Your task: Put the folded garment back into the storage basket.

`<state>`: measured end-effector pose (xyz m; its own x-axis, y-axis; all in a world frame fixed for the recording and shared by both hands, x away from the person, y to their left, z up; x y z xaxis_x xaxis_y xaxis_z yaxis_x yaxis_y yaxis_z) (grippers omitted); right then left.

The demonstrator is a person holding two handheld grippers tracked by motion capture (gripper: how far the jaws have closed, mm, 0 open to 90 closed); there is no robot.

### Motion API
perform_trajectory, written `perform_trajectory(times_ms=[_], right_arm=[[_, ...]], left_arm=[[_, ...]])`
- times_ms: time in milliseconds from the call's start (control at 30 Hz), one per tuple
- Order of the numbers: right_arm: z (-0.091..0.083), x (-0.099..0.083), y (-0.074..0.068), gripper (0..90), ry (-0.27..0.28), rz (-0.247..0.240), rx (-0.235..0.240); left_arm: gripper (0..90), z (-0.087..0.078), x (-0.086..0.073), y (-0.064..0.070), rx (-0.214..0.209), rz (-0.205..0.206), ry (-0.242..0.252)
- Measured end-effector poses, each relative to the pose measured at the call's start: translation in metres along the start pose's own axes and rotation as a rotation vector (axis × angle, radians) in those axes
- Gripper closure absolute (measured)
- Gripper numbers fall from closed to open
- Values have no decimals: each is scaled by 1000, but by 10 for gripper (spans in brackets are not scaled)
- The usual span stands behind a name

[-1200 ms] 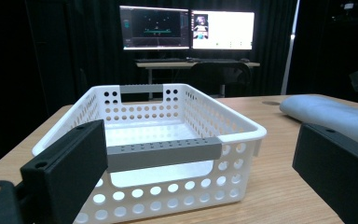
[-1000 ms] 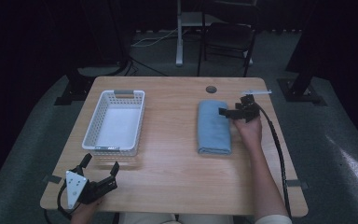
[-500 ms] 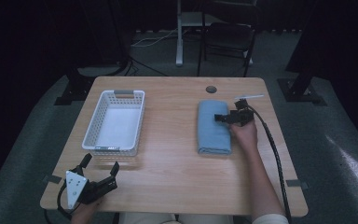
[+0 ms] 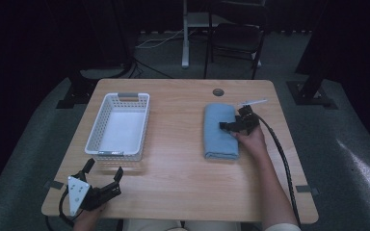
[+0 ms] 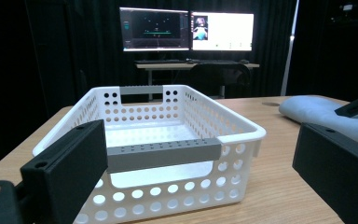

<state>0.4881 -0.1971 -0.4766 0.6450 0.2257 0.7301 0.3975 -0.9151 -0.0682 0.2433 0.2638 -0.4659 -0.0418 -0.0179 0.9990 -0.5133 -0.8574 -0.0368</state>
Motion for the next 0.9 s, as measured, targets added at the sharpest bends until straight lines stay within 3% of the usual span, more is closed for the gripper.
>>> perform_trajectory(times_ms=[67,267,667,900], right_arm=[[-2,-2,0,293,8,14,31],[-4,-4,0,485,-2,60,69],[-8,-5,-4,599,-23,137,102],[-14,-4,-1,621,-6,163,161]], left_arm=[[44,0,0,0,0,0,0],[44,0,0,0,0,0,-2],[44,0,0,0,2,0,0],[44,0,0,0,2,0,-1]])
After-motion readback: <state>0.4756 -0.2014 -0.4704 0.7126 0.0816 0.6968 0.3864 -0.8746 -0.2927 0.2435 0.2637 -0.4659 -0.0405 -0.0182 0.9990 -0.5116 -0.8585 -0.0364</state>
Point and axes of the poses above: each handheld gripper's, and its own axes: z roughly forward along the jaws, x roughly out of its top, y roughly to its right, the point moved 3 cm from there along z, roughly forward along the jaws, and after that the axes turned 15 degrees about -x, right-handed, at the moved point
